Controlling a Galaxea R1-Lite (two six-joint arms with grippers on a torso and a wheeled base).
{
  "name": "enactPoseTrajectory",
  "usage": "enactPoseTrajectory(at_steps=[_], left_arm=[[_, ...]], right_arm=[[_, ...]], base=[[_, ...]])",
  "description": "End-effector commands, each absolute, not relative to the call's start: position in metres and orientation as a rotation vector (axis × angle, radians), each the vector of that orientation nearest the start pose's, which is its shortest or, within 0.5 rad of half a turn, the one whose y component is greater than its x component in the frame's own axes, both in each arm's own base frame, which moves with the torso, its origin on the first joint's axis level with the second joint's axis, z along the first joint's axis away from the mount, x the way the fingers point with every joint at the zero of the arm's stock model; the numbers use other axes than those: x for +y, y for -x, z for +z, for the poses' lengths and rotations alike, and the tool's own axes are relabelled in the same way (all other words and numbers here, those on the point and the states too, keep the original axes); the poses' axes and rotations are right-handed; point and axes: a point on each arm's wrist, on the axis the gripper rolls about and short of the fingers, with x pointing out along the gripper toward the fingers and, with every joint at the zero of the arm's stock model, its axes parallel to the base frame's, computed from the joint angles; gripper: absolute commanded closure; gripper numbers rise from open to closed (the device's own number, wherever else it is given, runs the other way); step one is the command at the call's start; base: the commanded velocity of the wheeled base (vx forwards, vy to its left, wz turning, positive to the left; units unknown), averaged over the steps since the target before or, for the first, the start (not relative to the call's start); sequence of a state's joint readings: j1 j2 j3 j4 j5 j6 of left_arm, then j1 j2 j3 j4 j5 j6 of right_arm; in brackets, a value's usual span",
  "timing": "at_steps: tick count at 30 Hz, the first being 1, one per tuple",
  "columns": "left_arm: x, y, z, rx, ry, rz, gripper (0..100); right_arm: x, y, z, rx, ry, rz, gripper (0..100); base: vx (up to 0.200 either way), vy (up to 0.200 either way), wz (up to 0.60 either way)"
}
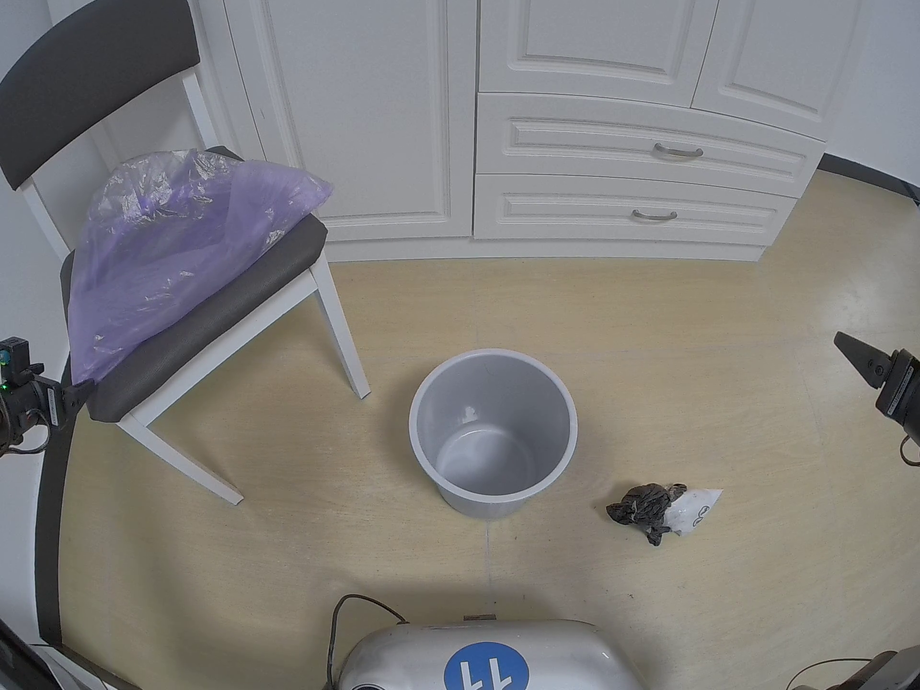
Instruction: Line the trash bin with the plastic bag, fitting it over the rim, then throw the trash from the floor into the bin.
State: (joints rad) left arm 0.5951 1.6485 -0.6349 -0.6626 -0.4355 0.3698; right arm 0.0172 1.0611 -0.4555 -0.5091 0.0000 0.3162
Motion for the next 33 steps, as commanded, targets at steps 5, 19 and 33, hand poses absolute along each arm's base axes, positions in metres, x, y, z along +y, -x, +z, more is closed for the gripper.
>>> enactPoseTrajectory(at_steps=[5, 19, 33], left_arm=[[0.166, -0.264, 0.14, 0.211, -0.03, 0.13, 0], [0.17, -0.271, 0.199, 0.007, 0.131, 0.096, 0], [0.163, -0.268, 0.209, -0.006, 0.181, -0.005, 0]], right_arm=[[0.002, -0.137, 0.225, 0.046, -0.347, -0.016, 0], [0.012, -0.136, 0.233, 0.03, -0.375, 0.06, 0], [0.041, -0.146, 0.234, 0.088, -0.364, 0.238, 0]], base=[[0.0, 0.0, 0.0], [0.0, 0.0, 0.0], [0.0, 0.0, 0.0]])
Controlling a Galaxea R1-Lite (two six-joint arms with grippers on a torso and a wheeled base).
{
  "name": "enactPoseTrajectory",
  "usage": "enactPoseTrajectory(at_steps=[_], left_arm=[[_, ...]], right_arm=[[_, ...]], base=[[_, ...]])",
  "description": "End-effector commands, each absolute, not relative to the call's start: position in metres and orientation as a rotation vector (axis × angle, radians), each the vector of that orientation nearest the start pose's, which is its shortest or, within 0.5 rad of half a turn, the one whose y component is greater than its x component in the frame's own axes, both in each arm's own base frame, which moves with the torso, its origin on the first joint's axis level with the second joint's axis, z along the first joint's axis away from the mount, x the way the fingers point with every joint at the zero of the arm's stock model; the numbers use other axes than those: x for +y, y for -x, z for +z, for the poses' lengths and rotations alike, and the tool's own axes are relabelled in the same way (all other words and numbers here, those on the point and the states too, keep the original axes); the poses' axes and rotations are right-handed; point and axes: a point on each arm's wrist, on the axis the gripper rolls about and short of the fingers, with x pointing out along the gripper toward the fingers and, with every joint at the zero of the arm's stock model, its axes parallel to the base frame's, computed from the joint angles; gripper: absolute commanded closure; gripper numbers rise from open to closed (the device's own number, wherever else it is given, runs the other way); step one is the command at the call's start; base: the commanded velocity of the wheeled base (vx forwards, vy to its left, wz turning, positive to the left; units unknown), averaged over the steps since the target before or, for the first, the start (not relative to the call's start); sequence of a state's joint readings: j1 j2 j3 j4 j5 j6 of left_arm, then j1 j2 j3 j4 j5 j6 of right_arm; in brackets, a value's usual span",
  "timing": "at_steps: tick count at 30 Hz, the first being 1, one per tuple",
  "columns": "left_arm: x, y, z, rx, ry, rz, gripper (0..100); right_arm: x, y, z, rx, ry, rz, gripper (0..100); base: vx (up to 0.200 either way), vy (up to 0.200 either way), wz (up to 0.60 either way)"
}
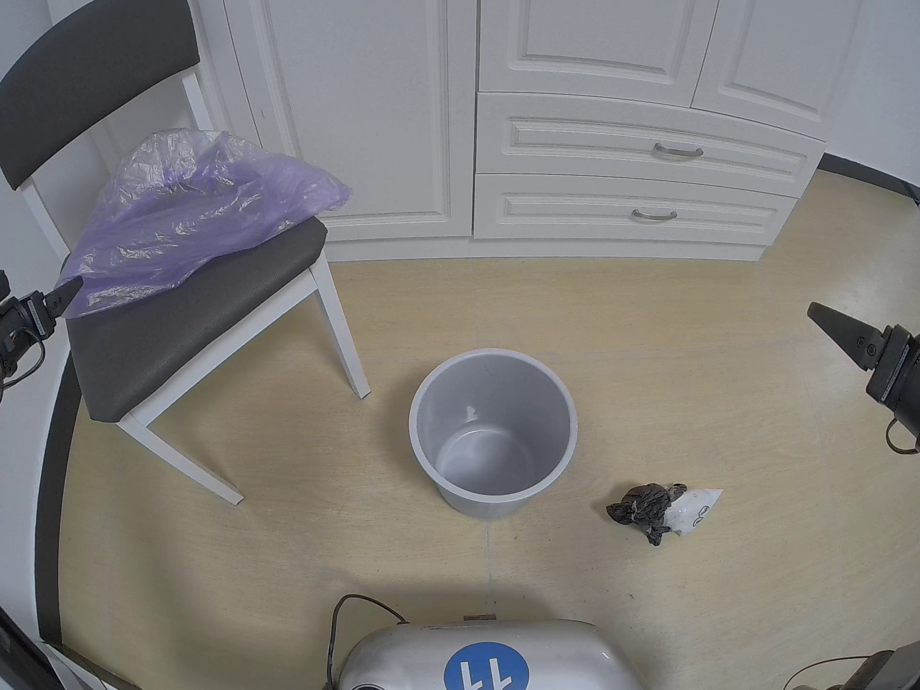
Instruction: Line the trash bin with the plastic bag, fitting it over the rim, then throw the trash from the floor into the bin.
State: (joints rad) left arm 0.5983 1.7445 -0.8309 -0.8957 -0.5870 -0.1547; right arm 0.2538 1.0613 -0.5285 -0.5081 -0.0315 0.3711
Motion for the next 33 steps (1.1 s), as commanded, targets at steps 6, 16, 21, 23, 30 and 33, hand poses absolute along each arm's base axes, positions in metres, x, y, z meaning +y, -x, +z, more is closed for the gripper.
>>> enactPoseTrajectory(at_steps=[6, 16, 21, 23, 30, 33], left_arm=[[0.155, -0.274, 0.206, 0.005, 0.205, -0.033, 0], [0.163, -0.289, 0.189, 0.044, 0.198, -0.032, 0], [0.177, -0.295, 0.176, 0.069, 0.118, -0.008, 0], [0.18, -0.297, 0.174, 0.072, 0.095, -0.007, 0], [0.181, -0.304, 0.178, 0.057, 0.069, -0.017, 0], [0.178, -0.305, 0.176, 0.062, 0.057, -0.024, 0]], right_arm=[[0.04, -0.142, 0.239, 0.065, -0.369, 0.244, 0], [0.039, -0.137, 0.241, 0.048, -0.371, 0.247, 0], [0.039, -0.136, 0.241, 0.047, -0.371, 0.249, 0], [0.039, -0.136, 0.241, 0.047, -0.371, 0.249, 0], [0.039, -0.136, 0.242, 0.042, -0.371, 0.25, 0], [0.039, -0.136, 0.242, 0.041, -0.372, 0.25, 0]], base=[[0.0, 0.0, 0.0], [0.0, 0.0, 0.0], [0.0, 0.0, 0.0], [0.0, 0.0, 0.0], [0.0, 0.0, 0.0], [0.0, 0.0, 0.0]])
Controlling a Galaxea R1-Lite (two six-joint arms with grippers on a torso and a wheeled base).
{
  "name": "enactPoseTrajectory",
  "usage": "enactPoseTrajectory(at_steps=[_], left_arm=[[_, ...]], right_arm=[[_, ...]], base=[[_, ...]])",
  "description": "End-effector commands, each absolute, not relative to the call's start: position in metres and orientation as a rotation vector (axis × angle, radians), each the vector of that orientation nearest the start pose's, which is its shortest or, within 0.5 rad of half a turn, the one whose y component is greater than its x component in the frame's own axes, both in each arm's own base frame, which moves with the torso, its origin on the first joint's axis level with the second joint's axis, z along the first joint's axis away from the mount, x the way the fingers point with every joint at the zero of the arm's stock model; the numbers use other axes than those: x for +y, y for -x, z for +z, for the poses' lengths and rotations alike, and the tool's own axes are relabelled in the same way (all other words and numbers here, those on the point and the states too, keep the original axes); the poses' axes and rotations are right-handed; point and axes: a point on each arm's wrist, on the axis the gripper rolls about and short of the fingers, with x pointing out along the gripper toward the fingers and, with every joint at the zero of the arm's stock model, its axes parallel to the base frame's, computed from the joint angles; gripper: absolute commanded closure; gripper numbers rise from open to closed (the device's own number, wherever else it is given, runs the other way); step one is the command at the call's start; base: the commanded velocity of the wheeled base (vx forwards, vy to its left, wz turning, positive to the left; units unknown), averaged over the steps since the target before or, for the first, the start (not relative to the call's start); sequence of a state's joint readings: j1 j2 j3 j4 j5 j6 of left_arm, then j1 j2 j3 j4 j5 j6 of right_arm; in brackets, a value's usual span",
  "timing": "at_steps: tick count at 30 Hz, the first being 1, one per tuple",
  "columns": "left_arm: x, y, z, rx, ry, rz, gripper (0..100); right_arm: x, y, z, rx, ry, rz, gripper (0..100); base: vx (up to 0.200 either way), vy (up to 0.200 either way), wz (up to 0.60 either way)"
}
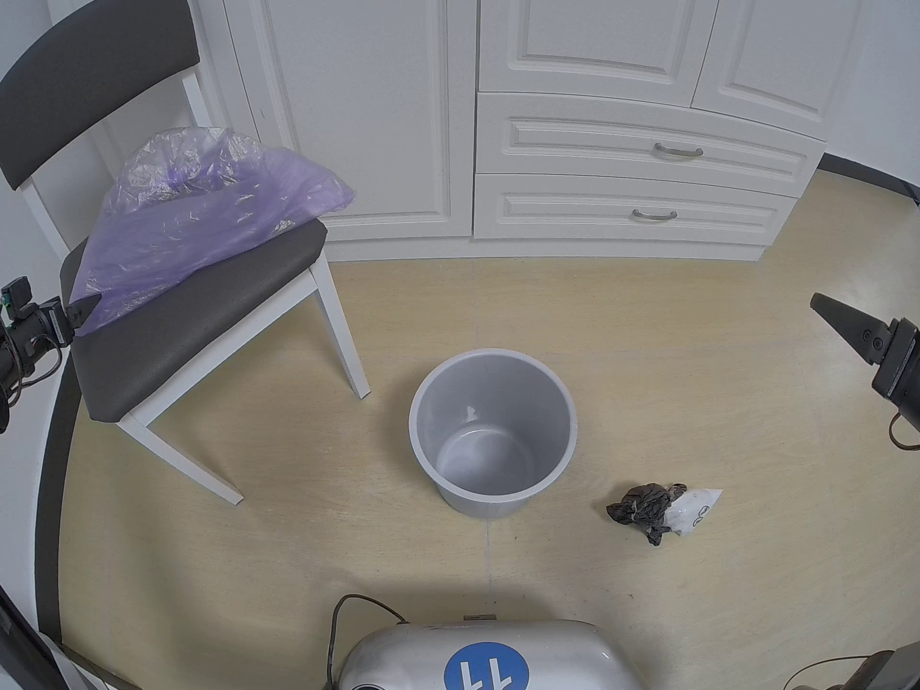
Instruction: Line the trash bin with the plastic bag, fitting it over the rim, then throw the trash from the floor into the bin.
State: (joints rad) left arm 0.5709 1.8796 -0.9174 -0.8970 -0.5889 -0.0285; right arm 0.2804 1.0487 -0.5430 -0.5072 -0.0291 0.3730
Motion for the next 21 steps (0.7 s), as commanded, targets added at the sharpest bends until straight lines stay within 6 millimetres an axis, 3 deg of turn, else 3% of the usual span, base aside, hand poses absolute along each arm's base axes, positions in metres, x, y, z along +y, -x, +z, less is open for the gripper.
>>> enactPoseTrajectory(at_steps=[1, 14, 21], left_arm=[[0.178, -0.305, 0.175, 0.067, 0.045, -0.024, 0], [0.185, -0.315, 0.157, 0.102, -0.024, -0.02, 0], [0.189, -0.322, 0.166, 0.062, -0.042, 0.021, 0]], right_arm=[[0.039, -0.136, 0.242, 0.041, -0.372, 0.25, 0], [0.038, -0.135, 0.245, 0.029, -0.374, 0.251, 0], [0.038, -0.134, 0.247, 0.021, -0.376, 0.252, 0]], base=[[0.0, 0.0, 0.0], [0.0, 0.0, 0.0], [0.0, 0.0, 0.0]])
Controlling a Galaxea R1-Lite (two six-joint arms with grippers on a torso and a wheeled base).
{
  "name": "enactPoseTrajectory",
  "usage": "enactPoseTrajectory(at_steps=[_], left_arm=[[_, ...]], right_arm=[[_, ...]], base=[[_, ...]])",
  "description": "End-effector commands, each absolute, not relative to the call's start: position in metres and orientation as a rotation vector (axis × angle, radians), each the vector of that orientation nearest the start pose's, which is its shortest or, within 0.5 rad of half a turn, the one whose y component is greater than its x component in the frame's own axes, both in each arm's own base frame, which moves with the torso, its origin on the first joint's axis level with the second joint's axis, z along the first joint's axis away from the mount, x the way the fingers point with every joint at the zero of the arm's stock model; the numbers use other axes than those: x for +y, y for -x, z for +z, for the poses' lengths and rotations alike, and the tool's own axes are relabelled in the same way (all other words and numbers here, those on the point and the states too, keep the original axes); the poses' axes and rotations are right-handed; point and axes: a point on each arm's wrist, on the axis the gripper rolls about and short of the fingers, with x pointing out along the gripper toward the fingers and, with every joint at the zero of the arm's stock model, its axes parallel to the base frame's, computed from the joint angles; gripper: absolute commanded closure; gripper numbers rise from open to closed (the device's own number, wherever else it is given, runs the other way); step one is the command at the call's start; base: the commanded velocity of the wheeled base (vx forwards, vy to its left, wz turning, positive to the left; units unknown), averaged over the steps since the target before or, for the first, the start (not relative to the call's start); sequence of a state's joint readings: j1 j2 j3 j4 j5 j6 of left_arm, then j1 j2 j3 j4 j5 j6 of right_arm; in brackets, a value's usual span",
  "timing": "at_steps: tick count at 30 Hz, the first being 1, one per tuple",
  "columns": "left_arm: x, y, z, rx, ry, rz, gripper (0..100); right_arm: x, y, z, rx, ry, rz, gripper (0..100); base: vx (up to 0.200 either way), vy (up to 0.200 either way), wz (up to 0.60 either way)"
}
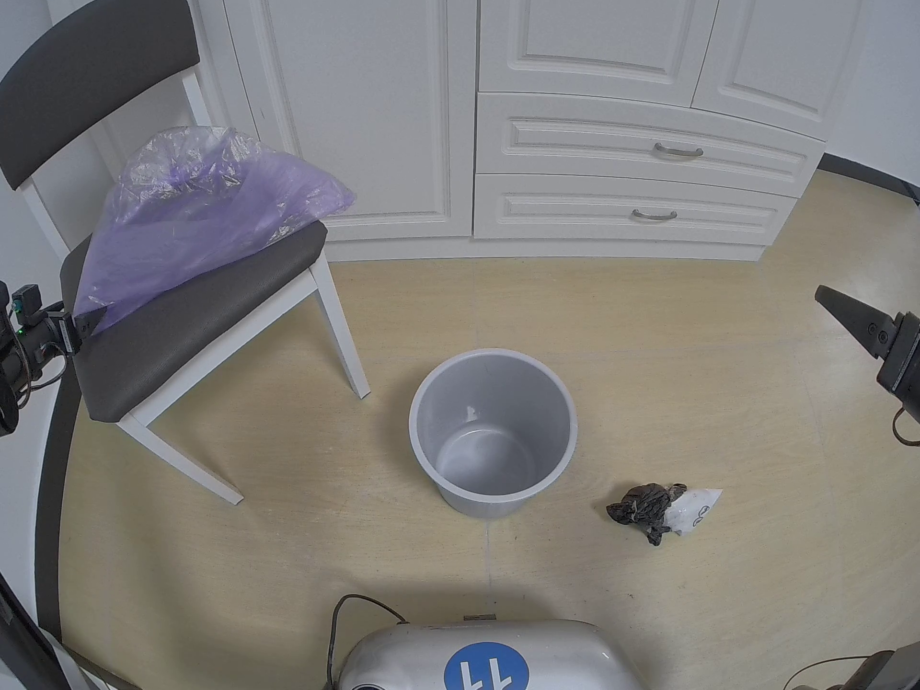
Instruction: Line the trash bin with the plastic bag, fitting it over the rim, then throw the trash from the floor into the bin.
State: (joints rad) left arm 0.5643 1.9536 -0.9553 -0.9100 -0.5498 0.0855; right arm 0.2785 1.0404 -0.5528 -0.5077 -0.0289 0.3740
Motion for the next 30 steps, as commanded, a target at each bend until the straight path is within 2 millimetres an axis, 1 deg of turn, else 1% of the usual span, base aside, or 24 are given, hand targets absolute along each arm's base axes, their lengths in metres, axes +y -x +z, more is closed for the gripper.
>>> enactPoseTrajectory(at_steps=[1, 7, 8, 10, 12, 16, 17, 21, 30], left_arm=[[0.189, -0.322, 0.168, 0.057, -0.045, 0.019, 0], [0.188, -0.324, 0.171, 0.024, -0.039, 0.015, 0], [0.183, -0.327, 0.175, -0.02, -0.015, -0.002, 0], [0.179, -0.329, 0.178, -0.043, 0.005, -0.011, 0], [0.176, -0.332, 0.178, -0.055, 0.012, -0.021, 0], [0.175, -0.339, 0.171, -0.044, 0.018, -0.035, 0], [0.174, -0.341, 0.171, -0.044, 0.02, -0.038, 100], [0.174, -0.343, 0.17, -0.045, 0.025, -0.043, 100], [0.173, -0.341, 0.17, -0.042, 0.036, -0.055, 100]], right_arm=[[0.038, -0.134, 0.247, 0.02, -0.377, 0.254, 0], [0.038, -0.134, 0.247, 0.02, -0.377, 0.254, 0], [0.038, -0.134, 0.247, 0.02, -0.377, 0.254, 0], [0.038, -0.133, 0.247, 0.019, -0.377, 0.254, 0], [0.037, -0.133, 0.248, 0.016, -0.376, 0.256, 0], [0.037, -0.133, 0.247, 0.017, -0.375, 0.256, 0], [0.037, -0.132, 0.247, 0.016, -0.376, 0.256, 0], [0.037, -0.132, 0.247, 0.017, -0.375, 0.257, 0], [0.038, -0.134, 0.244, 0.033, -0.373, 0.256, 0]], base=[[0.0, 0.0, 0.0], [0.0, 0.0, 0.0], [0.0, 0.0, 0.0], [0.0, 0.0, 0.0], [0.0, 0.0, 0.0], [0.0, 0.0, 0.0], [0.0, 0.0, 0.0], [0.0, 0.0, 0.0], [0.0, 0.0, 0.0]])
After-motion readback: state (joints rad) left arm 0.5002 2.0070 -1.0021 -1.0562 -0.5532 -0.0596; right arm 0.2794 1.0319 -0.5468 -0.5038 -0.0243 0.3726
